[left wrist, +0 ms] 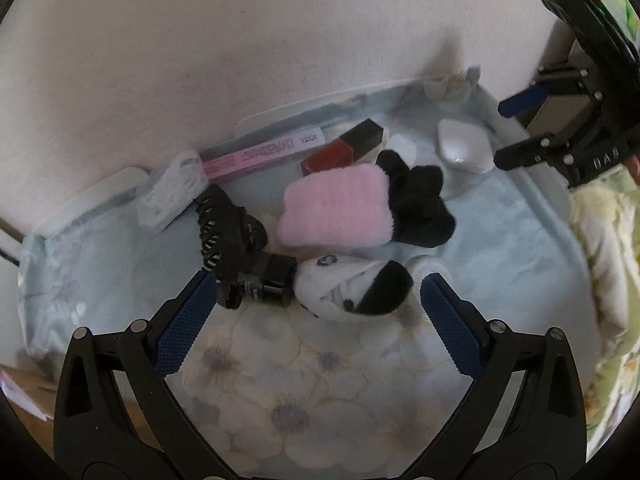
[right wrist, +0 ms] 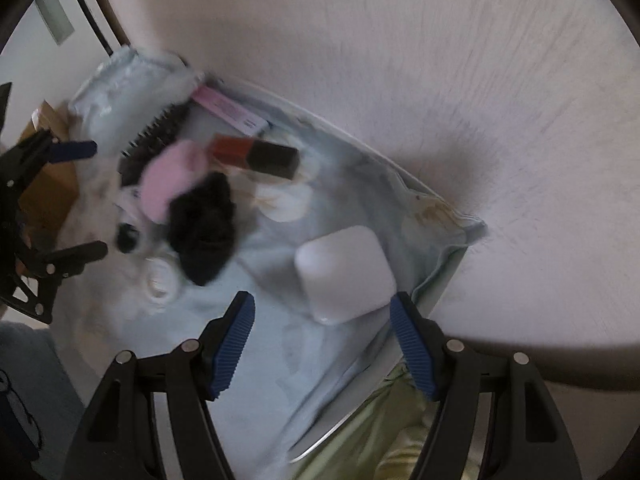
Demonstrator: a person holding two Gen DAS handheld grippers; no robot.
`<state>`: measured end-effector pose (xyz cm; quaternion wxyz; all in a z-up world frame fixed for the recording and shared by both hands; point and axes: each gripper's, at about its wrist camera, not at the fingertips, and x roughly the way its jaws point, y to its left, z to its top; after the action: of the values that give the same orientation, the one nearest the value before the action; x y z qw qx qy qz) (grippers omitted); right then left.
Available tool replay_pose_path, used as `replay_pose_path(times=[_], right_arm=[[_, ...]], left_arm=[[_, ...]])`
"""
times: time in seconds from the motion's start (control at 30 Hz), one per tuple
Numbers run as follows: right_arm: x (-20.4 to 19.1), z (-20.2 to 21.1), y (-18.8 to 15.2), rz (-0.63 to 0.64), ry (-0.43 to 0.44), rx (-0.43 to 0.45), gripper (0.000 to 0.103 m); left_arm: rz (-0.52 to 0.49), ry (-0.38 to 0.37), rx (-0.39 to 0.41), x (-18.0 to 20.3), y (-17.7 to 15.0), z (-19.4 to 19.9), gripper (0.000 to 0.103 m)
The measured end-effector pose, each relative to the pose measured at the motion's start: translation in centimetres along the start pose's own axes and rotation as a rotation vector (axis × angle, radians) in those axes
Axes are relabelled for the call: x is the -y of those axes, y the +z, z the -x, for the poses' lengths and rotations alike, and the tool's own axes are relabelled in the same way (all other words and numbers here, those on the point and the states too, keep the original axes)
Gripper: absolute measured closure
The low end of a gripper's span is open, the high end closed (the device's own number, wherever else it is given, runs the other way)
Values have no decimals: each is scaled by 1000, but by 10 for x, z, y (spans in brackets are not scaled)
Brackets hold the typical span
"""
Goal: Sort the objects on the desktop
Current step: 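Move both tools back over the tray and grasp the white soap box with the right tool, then grasp the second panda sock with the left tool while the right tool holds the soap box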
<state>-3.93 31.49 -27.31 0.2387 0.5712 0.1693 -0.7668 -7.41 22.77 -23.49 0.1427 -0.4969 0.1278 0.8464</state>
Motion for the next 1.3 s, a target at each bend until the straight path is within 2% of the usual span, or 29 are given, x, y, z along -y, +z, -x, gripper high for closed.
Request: replay_pose_path(times=[0.1, 0.23, 0.33, 0.47, 0.6, 0.77, 0.87, 0.97, 1.07, 1.1, 1.13, 1.17, 1.3], right_arm=[[4, -13, 2, 46, 9, -19, 37], [6, -29, 6, 106, -2, -53, 37], [8, -36, 7, 128, -1, -71, 37], [8, -38, 8, 150, 1, -75, 37], [6, -42, 8, 179, -6, -80, 37], [8, -41, 8, 186, 21, -66, 37], [9, -38, 5, 194, 37, -55, 43], [7, -36, 2, 202, 21, -52, 43], [5, -33, -2, 202, 7, -48, 43], [5, -32, -3, 201, 6, -46, 43], [4, -30, -5, 199, 5, -43, 43], [4, -29, -6, 194, 7, -41, 43], [3, -21, -13, 183, 7, -39, 43]], left_arm=[[-25, 17, 11, 6, -1, -5, 2], [-20, 6, -9, 6, -2, -17, 14], [-6, -18, -10, 5, -2, -22, 16], [-16, -20, 5, 7, 1, -23, 17], [-33, -19, 16, 9, 2, -24, 23], [-59, -47, 32, 11, 2, -20, 40], [-55, -87, 28, 10, 1, -19, 57], [-34, -109, 29, 9, 1, -18, 59], [-7, -145, 32, 1, 1, -15, 66], [1, -158, 32, -2, 1, -13, 72], [9, -174, 31, -3, 2, -12, 82], [16, -195, 29, -4, 3, -11, 85], [6, -208, 20, -2, 6, -11, 87]])
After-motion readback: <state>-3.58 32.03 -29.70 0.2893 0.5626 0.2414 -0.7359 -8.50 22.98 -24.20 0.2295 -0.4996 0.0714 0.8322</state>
